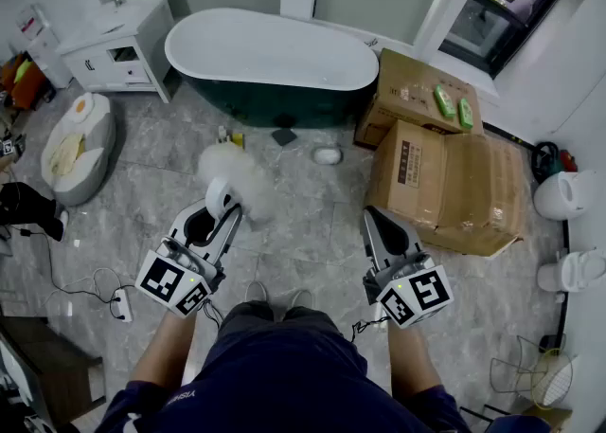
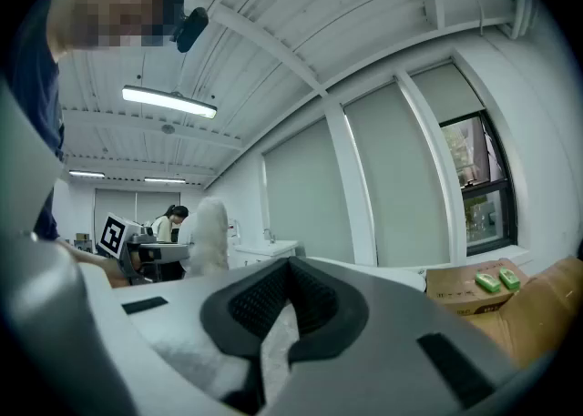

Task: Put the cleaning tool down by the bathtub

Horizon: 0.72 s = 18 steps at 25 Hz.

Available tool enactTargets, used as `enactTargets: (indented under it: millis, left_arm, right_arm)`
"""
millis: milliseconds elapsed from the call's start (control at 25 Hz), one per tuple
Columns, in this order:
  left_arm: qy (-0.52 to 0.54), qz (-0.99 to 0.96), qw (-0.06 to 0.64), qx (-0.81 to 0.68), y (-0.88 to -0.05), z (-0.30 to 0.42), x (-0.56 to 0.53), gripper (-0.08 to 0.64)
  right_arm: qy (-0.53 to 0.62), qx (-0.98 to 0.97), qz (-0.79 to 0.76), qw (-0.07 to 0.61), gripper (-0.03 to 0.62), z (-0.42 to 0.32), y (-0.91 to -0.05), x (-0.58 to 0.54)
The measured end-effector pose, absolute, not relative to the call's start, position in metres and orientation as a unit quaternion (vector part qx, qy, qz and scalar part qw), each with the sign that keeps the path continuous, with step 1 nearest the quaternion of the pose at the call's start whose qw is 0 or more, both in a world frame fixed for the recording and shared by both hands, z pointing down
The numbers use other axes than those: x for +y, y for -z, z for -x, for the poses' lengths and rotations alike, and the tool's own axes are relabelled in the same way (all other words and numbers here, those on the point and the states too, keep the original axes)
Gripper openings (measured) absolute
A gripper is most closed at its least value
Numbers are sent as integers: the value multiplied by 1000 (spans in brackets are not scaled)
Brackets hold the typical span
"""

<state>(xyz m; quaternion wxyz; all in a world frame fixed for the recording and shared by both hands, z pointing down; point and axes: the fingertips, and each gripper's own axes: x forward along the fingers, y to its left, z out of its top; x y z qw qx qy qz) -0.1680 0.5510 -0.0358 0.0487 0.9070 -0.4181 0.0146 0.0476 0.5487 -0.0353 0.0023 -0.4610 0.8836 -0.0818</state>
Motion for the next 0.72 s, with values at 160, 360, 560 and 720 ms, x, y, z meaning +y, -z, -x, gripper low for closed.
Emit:
enactTargets:
  millis: [160, 360, 560, 720]
  left_arm:
    - [-14, -907, 49, -417, 35, 165, 551, 104]
    - [-14, -908, 50, -416, 34, 162, 550, 104]
    - [-15, -906, 49, -419, 37, 162, 547, 104]
    - [-17, -906, 47, -420, 36, 162, 547, 104]
  right_arm:
    - [84, 884, 459, 1, 2, -47, 33, 550]
    - [83, 884, 460, 2, 2, -48, 33, 548]
    - [88, 882, 462, -1, 2, -50, 30, 545]
    - [90, 882, 462, -1, 3, -49, 27, 545]
